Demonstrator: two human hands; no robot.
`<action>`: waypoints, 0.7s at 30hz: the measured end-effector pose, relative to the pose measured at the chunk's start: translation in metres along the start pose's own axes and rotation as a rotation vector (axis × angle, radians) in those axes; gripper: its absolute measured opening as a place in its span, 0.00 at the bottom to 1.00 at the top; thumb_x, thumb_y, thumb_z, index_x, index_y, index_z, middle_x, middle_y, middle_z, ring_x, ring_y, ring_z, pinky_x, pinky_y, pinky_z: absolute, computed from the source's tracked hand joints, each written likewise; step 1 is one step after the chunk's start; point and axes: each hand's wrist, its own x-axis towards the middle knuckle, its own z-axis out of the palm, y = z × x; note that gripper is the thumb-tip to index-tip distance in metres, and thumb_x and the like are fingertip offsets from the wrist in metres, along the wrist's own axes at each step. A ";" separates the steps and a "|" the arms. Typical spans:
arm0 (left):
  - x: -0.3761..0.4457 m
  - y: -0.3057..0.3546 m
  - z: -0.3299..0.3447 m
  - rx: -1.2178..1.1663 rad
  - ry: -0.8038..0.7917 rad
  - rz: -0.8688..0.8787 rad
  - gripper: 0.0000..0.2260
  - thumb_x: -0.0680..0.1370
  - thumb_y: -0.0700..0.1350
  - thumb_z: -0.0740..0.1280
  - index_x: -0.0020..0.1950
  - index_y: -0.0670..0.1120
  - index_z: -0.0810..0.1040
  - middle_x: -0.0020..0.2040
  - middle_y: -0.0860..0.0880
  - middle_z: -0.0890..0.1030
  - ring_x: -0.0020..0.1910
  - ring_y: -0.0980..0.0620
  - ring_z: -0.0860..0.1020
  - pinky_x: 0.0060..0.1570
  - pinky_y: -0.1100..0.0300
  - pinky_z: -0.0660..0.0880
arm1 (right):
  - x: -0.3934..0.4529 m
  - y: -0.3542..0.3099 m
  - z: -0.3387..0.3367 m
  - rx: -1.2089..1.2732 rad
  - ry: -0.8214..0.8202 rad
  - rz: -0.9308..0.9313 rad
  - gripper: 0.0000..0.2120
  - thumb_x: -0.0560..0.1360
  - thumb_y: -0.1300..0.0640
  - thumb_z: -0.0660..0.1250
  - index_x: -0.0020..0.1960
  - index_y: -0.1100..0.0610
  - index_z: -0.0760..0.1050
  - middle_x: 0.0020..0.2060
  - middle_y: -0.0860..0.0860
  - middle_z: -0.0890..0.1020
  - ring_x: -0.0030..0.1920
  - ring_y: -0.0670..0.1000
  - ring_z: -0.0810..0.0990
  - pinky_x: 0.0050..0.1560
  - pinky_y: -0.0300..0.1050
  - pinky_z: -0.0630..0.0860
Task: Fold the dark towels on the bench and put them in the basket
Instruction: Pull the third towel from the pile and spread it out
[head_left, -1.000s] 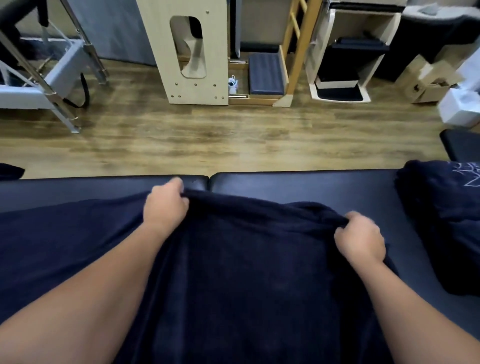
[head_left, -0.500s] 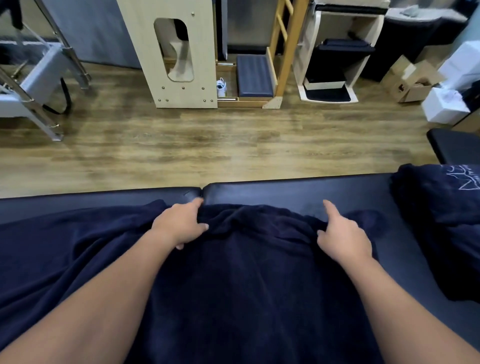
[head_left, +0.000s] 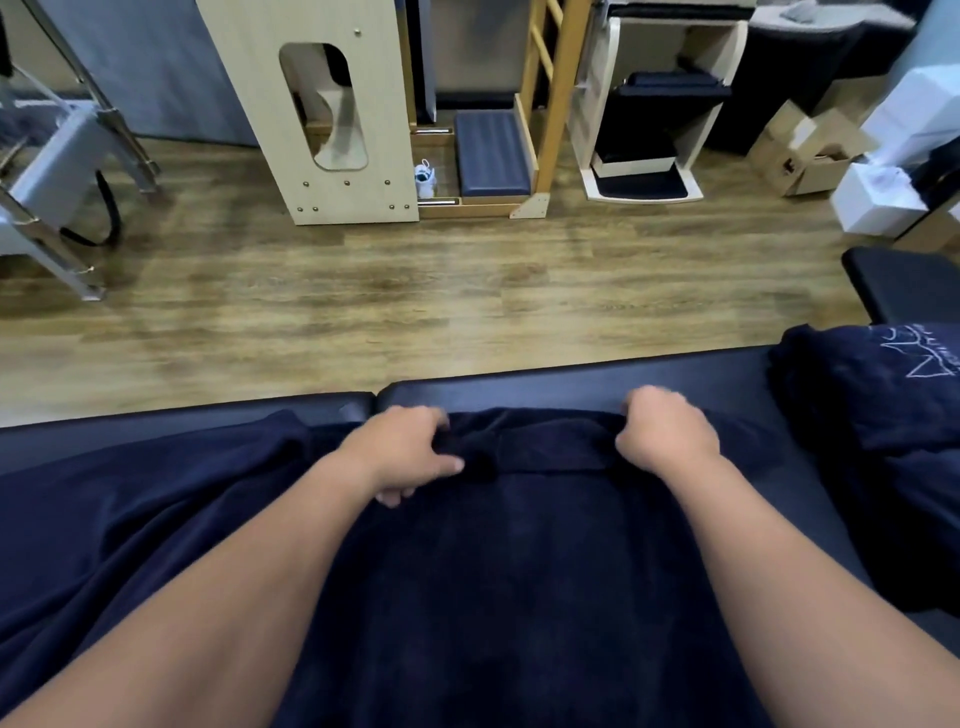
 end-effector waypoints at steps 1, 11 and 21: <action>0.001 0.003 0.005 0.047 -0.038 -0.001 0.15 0.80 0.51 0.68 0.65 0.48 0.73 0.30 0.46 0.83 0.25 0.47 0.82 0.29 0.55 0.82 | -0.003 0.005 0.002 -0.027 -0.072 0.007 0.16 0.71 0.62 0.63 0.57 0.52 0.78 0.51 0.53 0.78 0.47 0.59 0.76 0.45 0.48 0.75; 0.042 0.021 -0.010 -0.522 0.501 0.156 0.34 0.76 0.47 0.74 0.77 0.54 0.60 0.66 0.55 0.76 0.62 0.55 0.76 0.65 0.54 0.72 | 0.025 0.019 -0.008 0.307 0.544 -0.106 0.06 0.79 0.61 0.64 0.55 0.62 0.74 0.57 0.60 0.76 0.51 0.64 0.76 0.47 0.53 0.72; 0.031 0.085 0.092 0.545 -0.071 0.120 0.60 0.65 0.67 0.77 0.74 0.72 0.29 0.77 0.42 0.23 0.75 0.25 0.31 0.65 0.19 0.54 | 0.010 0.079 0.053 0.403 0.466 0.044 0.13 0.78 0.62 0.64 0.60 0.56 0.80 0.59 0.54 0.79 0.59 0.59 0.74 0.59 0.55 0.74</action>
